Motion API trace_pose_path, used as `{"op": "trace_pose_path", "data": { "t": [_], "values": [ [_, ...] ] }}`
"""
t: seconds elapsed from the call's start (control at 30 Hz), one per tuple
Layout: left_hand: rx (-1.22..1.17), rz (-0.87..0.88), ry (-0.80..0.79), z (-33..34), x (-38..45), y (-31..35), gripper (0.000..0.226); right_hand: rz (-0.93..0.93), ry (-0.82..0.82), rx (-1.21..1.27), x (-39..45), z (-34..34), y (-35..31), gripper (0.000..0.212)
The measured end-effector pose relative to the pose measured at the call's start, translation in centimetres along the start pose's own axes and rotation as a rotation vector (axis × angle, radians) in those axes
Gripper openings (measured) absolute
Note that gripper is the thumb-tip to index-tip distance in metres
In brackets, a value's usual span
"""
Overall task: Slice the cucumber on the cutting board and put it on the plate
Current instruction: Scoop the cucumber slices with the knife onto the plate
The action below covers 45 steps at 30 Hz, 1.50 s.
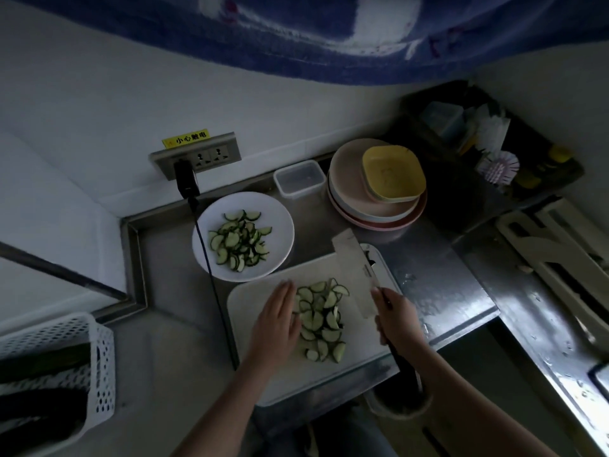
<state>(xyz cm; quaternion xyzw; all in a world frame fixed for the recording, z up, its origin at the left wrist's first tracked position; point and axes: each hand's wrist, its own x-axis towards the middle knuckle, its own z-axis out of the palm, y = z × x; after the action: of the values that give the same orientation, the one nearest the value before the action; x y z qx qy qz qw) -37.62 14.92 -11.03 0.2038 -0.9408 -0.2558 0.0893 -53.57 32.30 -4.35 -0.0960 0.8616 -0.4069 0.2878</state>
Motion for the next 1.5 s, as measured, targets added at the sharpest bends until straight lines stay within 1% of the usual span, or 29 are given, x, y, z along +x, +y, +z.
{"op": "trace_pose_path", "data": {
  "t": [0.1, 0.27, 0.3, 0.37, 0.43, 0.57, 0.67, 0.8, 0.9, 1.0, 1.13, 1.23, 1.33, 1.43, 1.5],
  "values": [
    [0.017, -0.076, -0.018, 1.5, -1.6, 1.0, 0.072, 0.024, -0.021, -0.049, 0.3, -1.0, 1.4, 0.027],
    [0.145, -0.15, -0.133, 2.6, -1.5, 1.9, 0.098, 0.025, -0.045, -0.138, 1.4, -0.7, 2.2, 0.029],
    [0.161, -0.149, -0.145, 2.8, -1.4, 2.1, 0.106, 0.02, -0.044, -0.167, 1.6, -0.5, 2.5, 0.028],
    [0.214, -0.093, -0.161, 3.2, -1.3, 2.5, 0.119, -0.004, -0.032, -0.202, 1.7, -0.4, 3.0, 0.028],
    [0.248, -0.041, -0.168, 3.6, -1.4, 2.7, 0.123, -0.029, -0.036, -0.247, 1.7, -0.3, 3.5, 0.028],
    [0.258, -0.057, -0.13, 4.1, -0.5, 3.3, 0.113, -0.072, -0.107, -0.304, 1.3, -0.1, 4.1, 0.029],
    [0.228, -0.11, -0.085, 4.3, 0.4, 4.2, 0.099, -0.073, -0.111, -0.281, 0.9, 0.3, 4.3, 0.03],
    [0.181, -0.17, -0.005, 5.3, 0.9, 5.3, 0.086, -0.035, -0.119, -0.245, -0.9, 1.2, 4.8, 0.027],
    [0.178, -0.231, 0.04, 5.7, 1.4, 6.4, 0.075, -0.069, -0.112, -0.239, -2.1, 1.9, 4.5, 0.027],
    [0.181, -0.287, 0.059, 6.0, 2.0, 7.0, 0.072, -0.059, -0.107, -0.162, -3.0, 2.9, 3.9, 0.028],
    [0.157, -0.275, 0.074, 6.2, 1.9, 6.7, 0.067, 0.006, -0.138, -0.036, -3.2, 3.7, 3.7, 0.03],
    [0.106, -0.284, 0.085, 6.1, 2.1, 7.0, 0.067, -0.016, -0.168, -0.043, -2.8, 3.9, 3.6, 0.029],
    [-0.013, -0.297, 0.12, 5.8, 2.5, 7.7, 0.069, -0.038, -0.152, -0.031, -3.2, 4.6, 3.6, 0.03],
    [-0.071, -0.257, 0.159, 5.7, 3.0, 8.2, 0.061, -0.028, -0.127, 0.007, -3.8, 5.1, 3.5, 0.031],
    [-0.09, -0.226, 0.18, 5.6, 3.3, 8.4, 0.058, -0.053, -0.112, 0.012, -3.8, 5.1, 3.4, 0.032]
  ]
}}
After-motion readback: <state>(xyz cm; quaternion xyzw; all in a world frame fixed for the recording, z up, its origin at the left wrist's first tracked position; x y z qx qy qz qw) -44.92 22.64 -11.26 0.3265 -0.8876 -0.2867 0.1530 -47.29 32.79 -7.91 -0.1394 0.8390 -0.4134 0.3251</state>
